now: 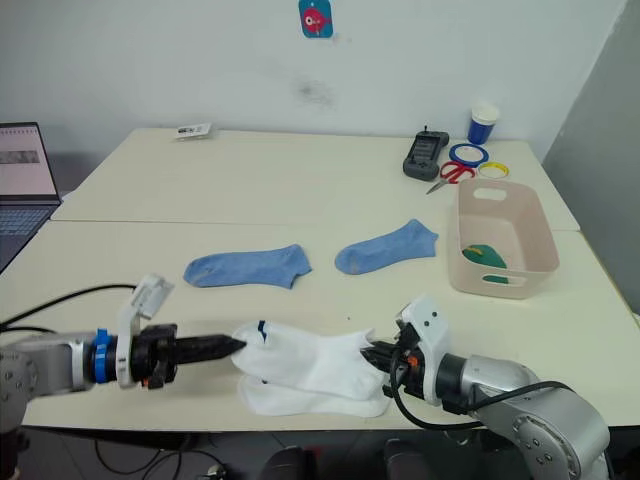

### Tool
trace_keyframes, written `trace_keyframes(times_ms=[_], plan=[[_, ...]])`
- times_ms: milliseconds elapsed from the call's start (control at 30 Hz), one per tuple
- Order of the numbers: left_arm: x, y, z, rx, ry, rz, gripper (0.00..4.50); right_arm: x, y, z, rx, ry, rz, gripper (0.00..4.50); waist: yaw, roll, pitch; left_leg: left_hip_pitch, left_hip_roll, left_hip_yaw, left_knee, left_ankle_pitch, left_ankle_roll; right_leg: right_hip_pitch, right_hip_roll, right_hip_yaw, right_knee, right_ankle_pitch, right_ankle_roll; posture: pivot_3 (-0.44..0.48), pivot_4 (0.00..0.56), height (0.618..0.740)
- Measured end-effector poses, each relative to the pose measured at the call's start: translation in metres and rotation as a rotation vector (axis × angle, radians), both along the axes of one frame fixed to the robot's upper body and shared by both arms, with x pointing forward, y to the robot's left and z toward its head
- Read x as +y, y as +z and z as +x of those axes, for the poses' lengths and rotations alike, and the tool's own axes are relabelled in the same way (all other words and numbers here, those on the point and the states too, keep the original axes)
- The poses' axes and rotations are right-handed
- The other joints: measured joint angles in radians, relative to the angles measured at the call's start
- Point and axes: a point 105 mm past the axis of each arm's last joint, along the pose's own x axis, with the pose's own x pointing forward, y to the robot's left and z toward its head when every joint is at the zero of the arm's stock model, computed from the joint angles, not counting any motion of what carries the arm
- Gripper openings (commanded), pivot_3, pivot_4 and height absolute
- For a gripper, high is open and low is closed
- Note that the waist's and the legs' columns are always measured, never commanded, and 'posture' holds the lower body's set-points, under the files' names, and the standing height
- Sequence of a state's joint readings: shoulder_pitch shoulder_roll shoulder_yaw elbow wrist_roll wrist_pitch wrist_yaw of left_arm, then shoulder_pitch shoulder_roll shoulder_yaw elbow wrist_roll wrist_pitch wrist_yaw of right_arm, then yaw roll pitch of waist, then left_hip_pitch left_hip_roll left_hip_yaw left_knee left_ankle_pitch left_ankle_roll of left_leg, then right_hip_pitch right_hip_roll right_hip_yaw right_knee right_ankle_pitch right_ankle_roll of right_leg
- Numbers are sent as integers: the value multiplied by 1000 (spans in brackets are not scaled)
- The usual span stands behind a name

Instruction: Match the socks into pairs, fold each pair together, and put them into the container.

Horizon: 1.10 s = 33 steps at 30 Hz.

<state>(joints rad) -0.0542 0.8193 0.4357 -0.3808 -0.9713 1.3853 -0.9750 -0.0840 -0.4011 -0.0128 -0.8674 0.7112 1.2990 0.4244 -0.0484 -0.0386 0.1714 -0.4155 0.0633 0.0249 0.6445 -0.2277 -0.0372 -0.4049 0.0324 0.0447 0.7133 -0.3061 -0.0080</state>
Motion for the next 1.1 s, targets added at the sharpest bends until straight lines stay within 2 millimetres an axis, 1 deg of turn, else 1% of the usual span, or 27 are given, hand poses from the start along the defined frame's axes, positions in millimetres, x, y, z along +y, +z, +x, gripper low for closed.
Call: trace_keyframes(times_ms=[133,233,367,500,567,667,700,800,900,967,1000,1033,1100], plan=[[-6,-25,-16,69,63,-10,0,0,-12,-3,32,-10,-47,42,-2,0,0,0,1,-1,-1,0,0,0,1,0,0,0,-1,0,150,732],[0,-39,-24,88,112,38,0,2,-17,-4,46,-15,-60,42,-4,0,0,0,1,-1,-1,0,0,-1,1,0,0,-1,-1,0,150,732],[2,-57,-22,64,147,108,0,-1,-26,1,57,-51,-87,42,-2,0,0,0,0,0,-1,0,0,0,1,1,-1,-1,-1,0,150,732],[-5,-63,-21,38,109,130,0,-5,-33,3,72,-67,-120,42,-1,0,0,0,0,0,-1,0,0,-1,1,1,-1,-1,-2,0,150,732],[-6,-64,-19,25,102,136,0,-6,-36,4,73,-72,-136,42,-2,0,0,0,0,0,-1,0,0,-1,1,1,-1,-1,-2,0,150,732],[-2,-67,-15,4,102,161,0,-6,-35,5,63,-75,-141,740,-2,0,0,0,0,0,-2,0,0,-1,1,1,-1,-1,-2,0,150,732],[-1,-67,-15,0,96,170,0,-7,-35,5,56,-77,-144,1082,-2,0,0,0,0,0,-2,0,0,-1,1,1,-1,-1,-2,0,150,732],[4,-65,-14,-30,83,196,644,-6,-33,6,36,-74,-135,2133,-2,0,0,0,0,0,-2,0,0,-1,1,1,-1,-1,-2,0,150,732],[9,-59,-16,-34,60,201,1600,-8,-26,8,11,-81,-115,3231,-2,0,0,0,0,1,-2,0,0,-1,1,1,-1,-1,-2,0,150,732],[13,-51,-18,-37,51,191,2281,-9,-18,8,-18,-80,-91,3968,-2,0,0,0,1,0,-2,0,0,-1,1,0,-2,-1,-2,0,150,732],[16,-46,-18,-37,49,190,2317,-9,-16,7,-26,-79,-81,4347,-2,0,0,0,1,0,-2,0,0,-1,1,0,-1,-1,-2,0,150,732],[19,-41,-19,-31,40,191,2317,-10,-14,7,-35,-82,-75,4484,-2,-1,0,0,1,0,-2,0,0,-1,1,0,-1,-1,-2,0,150,732],[27,-35,-20,9,24,211,2317,-11,-13,7,-47,-89,-73,4484,-2,1,1,0,0,0,-2,0,0,-1,1,0,-1,-2,-2,0,150,732]])
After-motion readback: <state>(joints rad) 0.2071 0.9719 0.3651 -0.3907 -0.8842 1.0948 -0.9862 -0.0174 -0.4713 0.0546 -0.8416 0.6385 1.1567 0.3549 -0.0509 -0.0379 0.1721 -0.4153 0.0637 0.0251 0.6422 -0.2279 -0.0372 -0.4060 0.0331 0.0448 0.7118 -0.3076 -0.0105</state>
